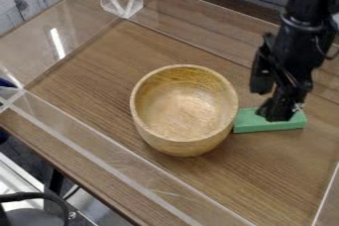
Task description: Put the green block in the brown bowl
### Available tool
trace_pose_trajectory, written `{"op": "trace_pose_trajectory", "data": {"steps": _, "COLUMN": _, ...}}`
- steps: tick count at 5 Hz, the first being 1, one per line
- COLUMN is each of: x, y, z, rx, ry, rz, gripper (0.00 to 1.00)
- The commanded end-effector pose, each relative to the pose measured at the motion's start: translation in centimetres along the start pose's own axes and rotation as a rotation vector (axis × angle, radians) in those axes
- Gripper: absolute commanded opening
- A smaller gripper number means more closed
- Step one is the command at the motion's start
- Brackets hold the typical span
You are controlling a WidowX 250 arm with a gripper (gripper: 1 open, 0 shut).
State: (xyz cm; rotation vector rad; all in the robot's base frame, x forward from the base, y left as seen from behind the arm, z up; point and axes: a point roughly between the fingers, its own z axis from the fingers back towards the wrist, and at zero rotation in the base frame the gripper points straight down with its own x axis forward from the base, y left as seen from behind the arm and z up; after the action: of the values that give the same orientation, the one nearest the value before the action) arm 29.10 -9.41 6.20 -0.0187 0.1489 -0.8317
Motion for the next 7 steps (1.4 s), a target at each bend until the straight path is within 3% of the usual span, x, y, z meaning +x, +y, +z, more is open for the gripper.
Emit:
{"op": "trace_pose_trajectory", "data": {"steps": 1, "x": 1.8, "y": 0.5, "z": 1.1, "rx": 0.042, "ry": -0.059, "rz": -0.059, "gripper": 1.00}}
{"op": "trace_pose_trajectory", "data": {"steps": 3, "x": 2.5, "y": 1.0, "z": -0.6, "rx": 0.037, "ry": -0.068, "rz": -0.090, "gripper": 1.00}}
{"op": "trace_pose_trajectory", "data": {"steps": 7, "x": 2.8, "y": 1.4, "z": -0.9, "rx": 0.049, "ry": -0.104, "rz": -0.090, "gripper": 1.00}}
